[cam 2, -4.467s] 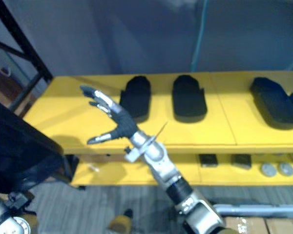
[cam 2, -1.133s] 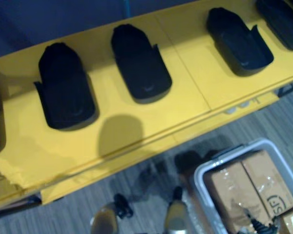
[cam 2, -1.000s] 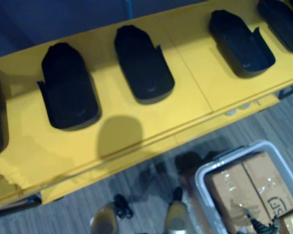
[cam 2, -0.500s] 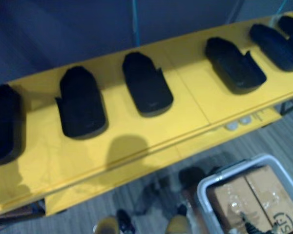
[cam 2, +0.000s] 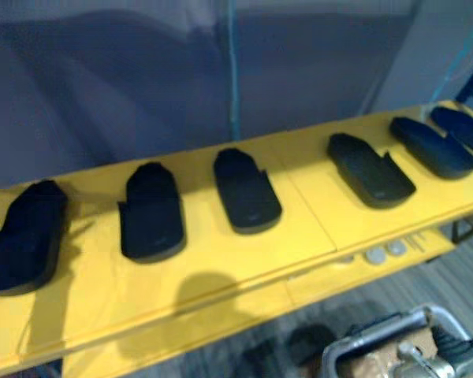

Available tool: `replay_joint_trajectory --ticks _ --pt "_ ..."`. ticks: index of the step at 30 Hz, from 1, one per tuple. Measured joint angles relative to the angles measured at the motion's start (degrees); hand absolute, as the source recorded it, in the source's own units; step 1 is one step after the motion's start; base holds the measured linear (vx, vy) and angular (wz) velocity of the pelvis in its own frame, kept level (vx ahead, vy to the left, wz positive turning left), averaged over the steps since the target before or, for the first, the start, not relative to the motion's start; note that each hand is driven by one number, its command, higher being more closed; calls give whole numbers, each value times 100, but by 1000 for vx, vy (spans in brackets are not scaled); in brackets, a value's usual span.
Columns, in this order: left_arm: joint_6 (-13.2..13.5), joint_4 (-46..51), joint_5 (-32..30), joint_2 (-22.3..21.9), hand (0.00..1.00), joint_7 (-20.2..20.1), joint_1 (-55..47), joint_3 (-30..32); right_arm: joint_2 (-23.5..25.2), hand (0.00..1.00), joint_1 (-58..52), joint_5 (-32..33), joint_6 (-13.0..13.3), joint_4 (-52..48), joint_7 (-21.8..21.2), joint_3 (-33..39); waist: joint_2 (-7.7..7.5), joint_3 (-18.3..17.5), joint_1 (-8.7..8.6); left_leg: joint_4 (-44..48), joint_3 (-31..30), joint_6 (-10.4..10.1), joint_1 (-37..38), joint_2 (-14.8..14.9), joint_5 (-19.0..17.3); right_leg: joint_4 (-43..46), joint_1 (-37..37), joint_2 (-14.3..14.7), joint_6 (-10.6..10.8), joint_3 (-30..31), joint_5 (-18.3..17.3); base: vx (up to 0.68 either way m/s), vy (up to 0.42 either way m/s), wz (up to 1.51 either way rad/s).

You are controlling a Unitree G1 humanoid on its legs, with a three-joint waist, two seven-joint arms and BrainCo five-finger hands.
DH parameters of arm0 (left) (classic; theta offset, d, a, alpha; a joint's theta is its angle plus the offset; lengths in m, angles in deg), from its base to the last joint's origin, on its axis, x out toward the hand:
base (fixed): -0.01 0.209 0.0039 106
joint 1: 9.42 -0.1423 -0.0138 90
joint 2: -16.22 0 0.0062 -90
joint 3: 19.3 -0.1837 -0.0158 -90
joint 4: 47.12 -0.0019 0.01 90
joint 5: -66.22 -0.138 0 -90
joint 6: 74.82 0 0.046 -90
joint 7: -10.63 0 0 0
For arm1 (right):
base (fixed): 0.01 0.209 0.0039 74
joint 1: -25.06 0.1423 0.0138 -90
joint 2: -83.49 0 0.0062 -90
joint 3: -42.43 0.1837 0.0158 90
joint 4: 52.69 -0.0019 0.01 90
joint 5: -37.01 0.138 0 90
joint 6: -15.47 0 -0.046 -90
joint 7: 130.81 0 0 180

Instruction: Walk over and take plastic housings, then place them on the shelf

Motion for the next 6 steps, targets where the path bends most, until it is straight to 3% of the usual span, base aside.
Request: replay_joint_trajectory --ticks 2,6 --pt "96 64 -25 -367 0 291 -216 220 -10 0 12 53 -77 -1 5 16 -111 -73 35 -5 45 -6 -11 -65 -3 -323 213 25 29 -16 67 38 -103 -3" --pt "107 201 -170 -1277 0 835 -880 229 -120 0 -160 569 -347 59 193 229 257 -173 12 -11 50 8 41 75 64 17 218 91 37 -175 41 12 -87 14"
